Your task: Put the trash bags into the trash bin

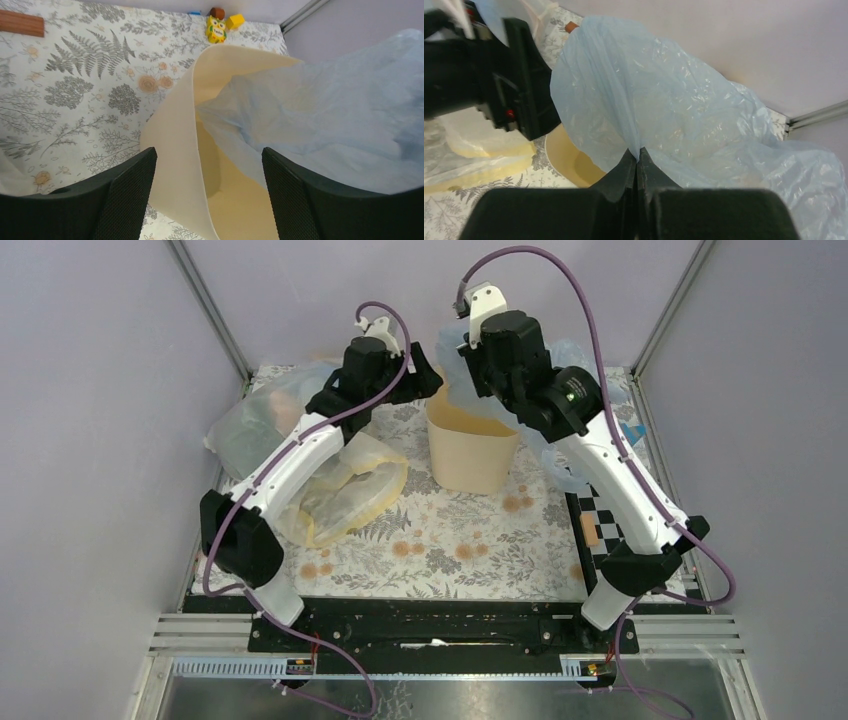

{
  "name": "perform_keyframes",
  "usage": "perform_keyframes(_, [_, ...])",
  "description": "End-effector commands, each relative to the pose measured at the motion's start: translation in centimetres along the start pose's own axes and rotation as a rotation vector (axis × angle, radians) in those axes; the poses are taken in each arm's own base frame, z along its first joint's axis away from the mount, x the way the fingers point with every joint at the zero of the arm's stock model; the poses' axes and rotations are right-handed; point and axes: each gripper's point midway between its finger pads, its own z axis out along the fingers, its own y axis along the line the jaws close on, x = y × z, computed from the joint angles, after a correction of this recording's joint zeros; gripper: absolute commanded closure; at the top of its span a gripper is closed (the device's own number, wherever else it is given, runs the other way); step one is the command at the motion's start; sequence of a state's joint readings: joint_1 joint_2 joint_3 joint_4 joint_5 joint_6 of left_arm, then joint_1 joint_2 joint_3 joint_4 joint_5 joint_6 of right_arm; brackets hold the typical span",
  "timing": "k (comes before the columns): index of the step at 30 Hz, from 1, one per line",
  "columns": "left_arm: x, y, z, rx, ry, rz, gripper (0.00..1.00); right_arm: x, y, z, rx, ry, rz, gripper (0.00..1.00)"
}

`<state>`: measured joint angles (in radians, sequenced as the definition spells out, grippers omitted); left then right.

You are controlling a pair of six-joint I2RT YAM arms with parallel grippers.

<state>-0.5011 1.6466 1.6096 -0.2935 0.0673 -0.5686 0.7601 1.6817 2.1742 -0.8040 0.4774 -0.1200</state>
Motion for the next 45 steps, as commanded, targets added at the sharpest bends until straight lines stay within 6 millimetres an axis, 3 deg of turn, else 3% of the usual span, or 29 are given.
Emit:
perform_keyframes(1, [0.4, -1.4, 1.7, 0.087, 0.025, 0.004, 0.22, -0.5, -0.2, -0.5, -0.109, -0.006, 0.073, 1.0])
perform_keyframes(8, [1.6, 0.1, 3.3, 0.063, 0.051, -0.016, 0.34, 2.5, 0.7, 5.2, -0.196, 0.121, 0.103, 1.0])
perform_keyframes(13, [1.9, 0.4, 3.4, 0.055, 0.059, -0.018, 0.54, 6.2, 2.2, 8.7, -0.272, 0.239, 0.134, 1.0])
perform_keyframes(23, [1.6, 0.0, 2.2, 0.064, 0.053, -0.029, 0.94, 12.0, 5.0, 11.9, -0.352, 0.424, 0.131, 1.0])
perform_keyframes(31, [0.7, -0.7, 0.2, 0.075, 0.036, -0.023, 1.0, 14.8, 6.1, 10.9, -0.404, 0.534, 0.11, 1.0])
perform_keyframes(40, [1.2, -2.9, -4.0, 0.094, 0.035, 0.006, 1.0, 15.2, 6.6, 5.1, -0.459, 0.531, 0.119, 1.0])
perform_keyframes(45, [2.8, -3.4, -7.0, 0.088, 0.047, 0.026, 1.0, 15.9, 10.1, 2.2, -0.526, 0.518, 0.091, 1.0])
